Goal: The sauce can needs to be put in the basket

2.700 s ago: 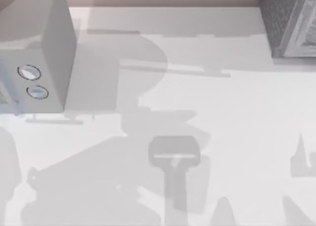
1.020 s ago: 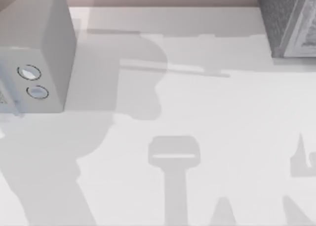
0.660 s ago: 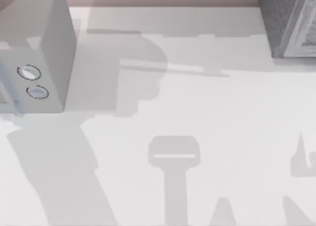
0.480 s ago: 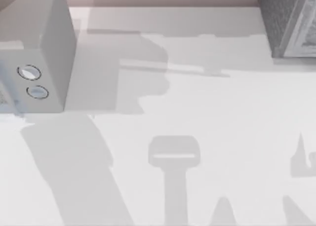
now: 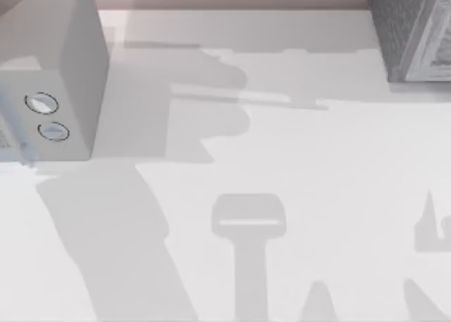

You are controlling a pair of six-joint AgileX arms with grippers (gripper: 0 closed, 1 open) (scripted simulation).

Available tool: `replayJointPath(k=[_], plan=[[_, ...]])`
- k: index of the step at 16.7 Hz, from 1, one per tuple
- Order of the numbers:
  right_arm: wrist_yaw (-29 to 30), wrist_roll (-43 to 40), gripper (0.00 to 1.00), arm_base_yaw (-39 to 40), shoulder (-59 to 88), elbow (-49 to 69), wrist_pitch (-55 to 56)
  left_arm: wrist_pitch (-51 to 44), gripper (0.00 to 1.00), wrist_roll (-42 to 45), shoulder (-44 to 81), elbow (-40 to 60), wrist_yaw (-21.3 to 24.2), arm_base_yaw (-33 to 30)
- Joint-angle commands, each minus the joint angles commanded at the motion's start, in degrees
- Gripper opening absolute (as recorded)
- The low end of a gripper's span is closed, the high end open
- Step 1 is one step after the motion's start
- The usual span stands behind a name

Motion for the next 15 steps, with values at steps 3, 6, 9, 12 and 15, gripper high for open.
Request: replayJointPath(k=[3, 6, 9, 12, 15], plan=[[0.0, 0.0, 1.0, 0.0, 0.0, 0.0, 0.0, 0.0, 0.45, 0.0, 0.0, 0.0, 0.0, 0.0], [0.0, 0.0, 1.0, 0.0, 0.0, 0.0, 0.0, 0.0, 0.68, 0.0, 0.0, 0.0, 0.0, 0.0], [0.0, 0.0, 1.0, 0.0, 0.0, 0.0, 0.0, 0.0, 0.9, 0.0, 0.0, 0.0, 0.0, 0.0], [0.0, 0.0, 1.0, 0.0, 0.0, 0.0, 0.0, 0.0, 1.0, 0.0, 0.0, 0.0, 0.0, 0.0], [0.0, 0.0, 1.0, 0.0, 0.0, 0.0, 0.0, 0.0, 1.0, 0.0, 0.0, 0.0, 0.0, 0.0]])
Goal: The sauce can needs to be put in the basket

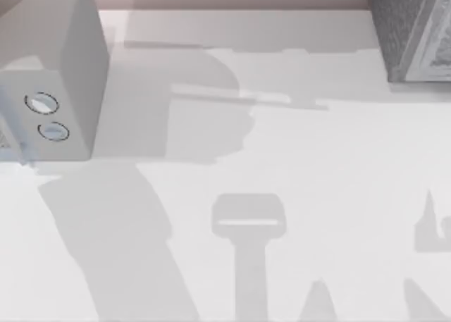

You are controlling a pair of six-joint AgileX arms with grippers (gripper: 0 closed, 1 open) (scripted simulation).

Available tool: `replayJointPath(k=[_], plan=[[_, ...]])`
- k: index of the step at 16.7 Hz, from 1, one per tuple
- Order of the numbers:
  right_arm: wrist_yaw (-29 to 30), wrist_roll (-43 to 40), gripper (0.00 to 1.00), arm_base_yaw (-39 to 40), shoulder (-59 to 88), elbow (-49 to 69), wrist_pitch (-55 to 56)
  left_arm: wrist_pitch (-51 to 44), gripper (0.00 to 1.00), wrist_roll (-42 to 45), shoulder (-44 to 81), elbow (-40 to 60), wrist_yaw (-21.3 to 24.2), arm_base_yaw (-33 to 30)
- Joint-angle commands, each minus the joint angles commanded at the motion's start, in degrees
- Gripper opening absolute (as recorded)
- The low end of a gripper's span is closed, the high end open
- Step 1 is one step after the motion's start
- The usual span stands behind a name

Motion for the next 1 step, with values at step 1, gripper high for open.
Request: replayJointPath(k=[1], plan=[[0.0, 0.0, 1.0, 0.0, 0.0, 0.0, 0.0, 0.0, 1.0, 0.0, 0.0, 0.0, 0.0, 0.0]])
